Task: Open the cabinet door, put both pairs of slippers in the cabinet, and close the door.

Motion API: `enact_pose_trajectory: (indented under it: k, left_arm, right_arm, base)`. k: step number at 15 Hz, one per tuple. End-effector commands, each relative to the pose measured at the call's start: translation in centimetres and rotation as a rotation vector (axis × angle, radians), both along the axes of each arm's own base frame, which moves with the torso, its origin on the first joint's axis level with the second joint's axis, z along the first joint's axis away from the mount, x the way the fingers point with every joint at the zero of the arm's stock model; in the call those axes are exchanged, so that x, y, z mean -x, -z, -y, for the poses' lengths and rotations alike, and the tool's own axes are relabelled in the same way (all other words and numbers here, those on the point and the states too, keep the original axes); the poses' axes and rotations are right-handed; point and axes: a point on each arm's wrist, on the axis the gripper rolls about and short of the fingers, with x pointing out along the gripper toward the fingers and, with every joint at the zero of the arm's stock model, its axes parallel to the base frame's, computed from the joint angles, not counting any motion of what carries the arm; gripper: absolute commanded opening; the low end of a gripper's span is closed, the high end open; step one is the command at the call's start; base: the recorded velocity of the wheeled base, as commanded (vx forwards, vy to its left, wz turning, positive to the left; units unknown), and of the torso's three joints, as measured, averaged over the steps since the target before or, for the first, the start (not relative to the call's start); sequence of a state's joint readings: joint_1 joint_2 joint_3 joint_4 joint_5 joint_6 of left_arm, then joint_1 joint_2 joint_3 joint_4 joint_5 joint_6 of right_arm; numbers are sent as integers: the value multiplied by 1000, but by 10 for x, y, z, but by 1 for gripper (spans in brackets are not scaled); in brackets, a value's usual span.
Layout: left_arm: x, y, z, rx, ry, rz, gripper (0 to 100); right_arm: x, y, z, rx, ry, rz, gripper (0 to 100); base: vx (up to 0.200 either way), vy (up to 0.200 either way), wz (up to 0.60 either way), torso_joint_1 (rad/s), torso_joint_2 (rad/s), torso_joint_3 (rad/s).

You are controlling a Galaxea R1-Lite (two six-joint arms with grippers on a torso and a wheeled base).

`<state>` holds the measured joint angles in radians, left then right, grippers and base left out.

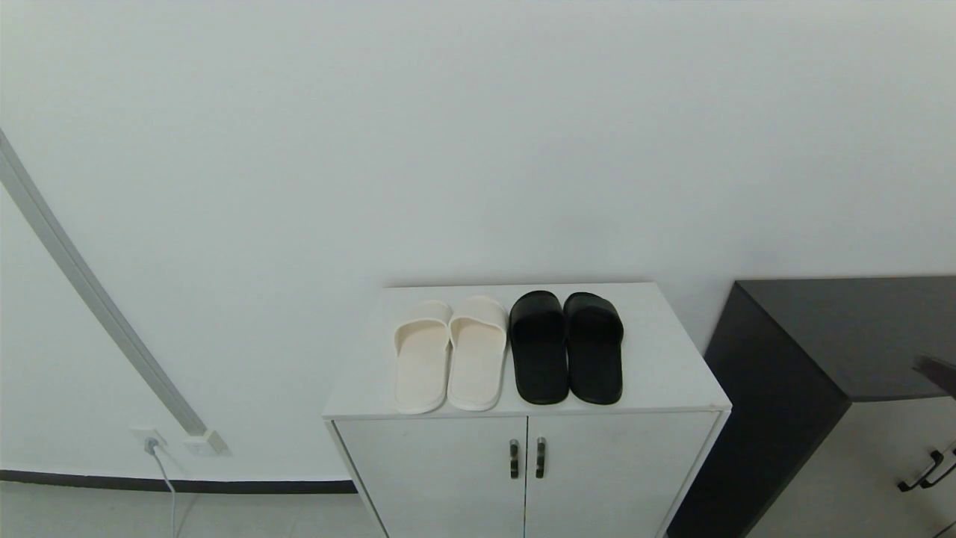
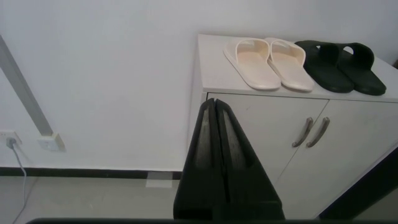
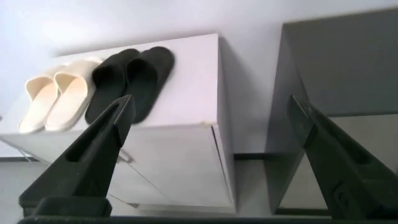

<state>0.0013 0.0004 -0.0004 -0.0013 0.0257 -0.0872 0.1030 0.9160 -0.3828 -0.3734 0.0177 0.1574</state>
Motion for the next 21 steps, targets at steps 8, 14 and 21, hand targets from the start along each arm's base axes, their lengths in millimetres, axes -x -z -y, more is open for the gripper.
enact_pose_trajectory:
  k: [8, 14, 21]
  left_arm:
    - [0, 0, 0, 6, -4, 2, 0]
    - [0, 0, 0, 5, 2, 0, 0]
    - [0, 0, 0, 2, 4, 0, 0]
  right_arm:
    - [-75, -25, -103, 18, -147, -83, 100]
    - [-98, 13, -200, 24, -142, -169, 100]
    - [-168, 77, -253, 30, -40, -145, 100]
  base:
    - [0, 0, 0, 0, 0, 0]
    - [0, 0, 0, 0, 0, 0]
    - [0, 0, 0, 0, 0, 0]
